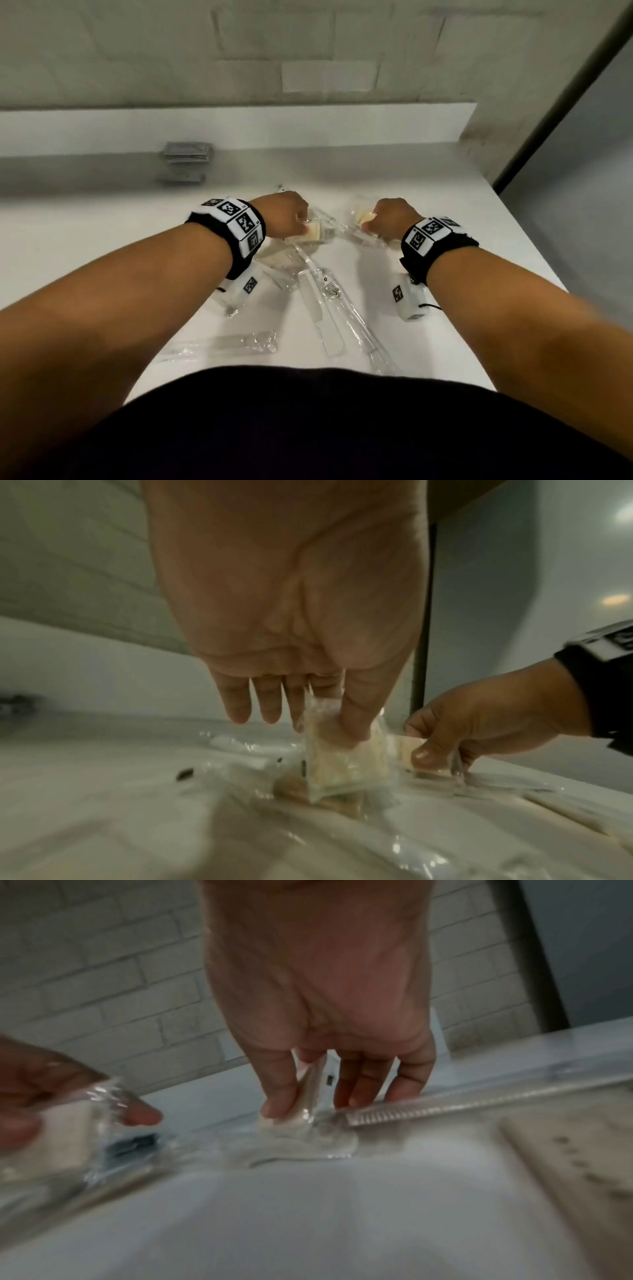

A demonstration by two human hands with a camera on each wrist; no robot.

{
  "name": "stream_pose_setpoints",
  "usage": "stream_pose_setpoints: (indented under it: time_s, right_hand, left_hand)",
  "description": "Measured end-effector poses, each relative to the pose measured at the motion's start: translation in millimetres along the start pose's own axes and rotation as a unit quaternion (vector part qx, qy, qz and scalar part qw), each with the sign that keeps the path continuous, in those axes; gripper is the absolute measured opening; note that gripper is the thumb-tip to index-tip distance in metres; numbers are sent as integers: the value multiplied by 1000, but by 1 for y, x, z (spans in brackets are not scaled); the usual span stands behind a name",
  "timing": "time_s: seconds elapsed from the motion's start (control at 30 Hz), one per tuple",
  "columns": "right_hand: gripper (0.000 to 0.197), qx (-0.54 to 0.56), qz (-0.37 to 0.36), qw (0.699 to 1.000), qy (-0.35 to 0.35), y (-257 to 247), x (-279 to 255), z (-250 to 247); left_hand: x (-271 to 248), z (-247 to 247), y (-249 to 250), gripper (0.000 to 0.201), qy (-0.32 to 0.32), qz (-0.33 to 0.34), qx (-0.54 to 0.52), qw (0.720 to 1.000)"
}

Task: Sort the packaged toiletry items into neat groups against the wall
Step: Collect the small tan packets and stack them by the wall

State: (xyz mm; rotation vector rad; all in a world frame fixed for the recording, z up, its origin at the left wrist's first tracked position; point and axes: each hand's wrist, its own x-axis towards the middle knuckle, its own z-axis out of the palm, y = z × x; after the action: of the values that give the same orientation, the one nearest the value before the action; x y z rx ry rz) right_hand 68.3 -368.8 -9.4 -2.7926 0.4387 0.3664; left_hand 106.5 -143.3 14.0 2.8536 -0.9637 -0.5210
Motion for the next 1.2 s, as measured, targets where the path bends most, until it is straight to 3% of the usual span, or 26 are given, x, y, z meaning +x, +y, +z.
stream_pose_setpoints:
  time_s: [0.1, 0.2, 0.3, 0.43, 0.53, 0.63, 0.73, 0.8, 0.87, 0.93, 1.0, 1.07, 1.13, 1.17, 1.2]
  right_hand:
    - [53, 79, 3, 997, -1, 7, 7, 6]
    - [64, 111, -11, 993, -44, 15, 12, 2]
    - [52, 20, -66, 996, -56, 16, 14, -6]
    - [14, 52, -172, 984, -15, 31, -2, -45]
    - [16, -16, -217, 968, -126, 47, -27, -72]
    - [32, -199, -230, 923, -237, 61, -47, -59]
    - [32, -302, -279, 894, -180, 77, -61, -29]
    - [41, -286, -296, 904, -118, 87, -66, -19]
    - [59, -248, -264, 926, -106, 93, -66, -17]
    - [59, -242, -224, 937, -114, 93, -66, -16]
    - [43, -270, -217, 932, -106, 92, -69, -16]
    - [35, -235, -215, 944, -87, 92, -74, -15]
    - [32, -68, -203, 974, -71, 89, -80, -18]
    - [31, 59, -194, 977, -64, 85, -85, -21]
    - [29, 199, -191, 959, -63, 77, -91, -26]
  left_hand:
    - [16, 11, 4, 28, -41, 12, 45, 998]
    - [20, 13, 3, 46, -48, -5, 26, 998]
    - [20, 17, 5, 66, -82, -1, 74, 994]
    - [18, 20, 11, 61, -92, -15, 116, 989]
    - [14, 17, 17, 51, -98, -33, 132, 986]
    - [12, 15, 25, 51, -64, -42, 150, 986]
    - [2, 11, 32, 50, -23, -53, 125, 990]
    - [-9, 6, 38, 42, -5, -76, 44, 996]
    - [-23, 3, 47, 33, 35, -95, -84, 991]
    - [-35, 4, 60, 30, 82, -113, -247, 959]
    - [-43, 9, 75, 33, 112, -105, -457, 876]
    - [-49, 15, 89, 33, 128, -91, -589, 793]
    - [-52, 22, 100, 32, 143, -77, -639, 752]
    - [-54, 25, 105, 31, 145, -67, -656, 738]
    - [-56, 26, 109, 30, 149, -57, -675, 721]
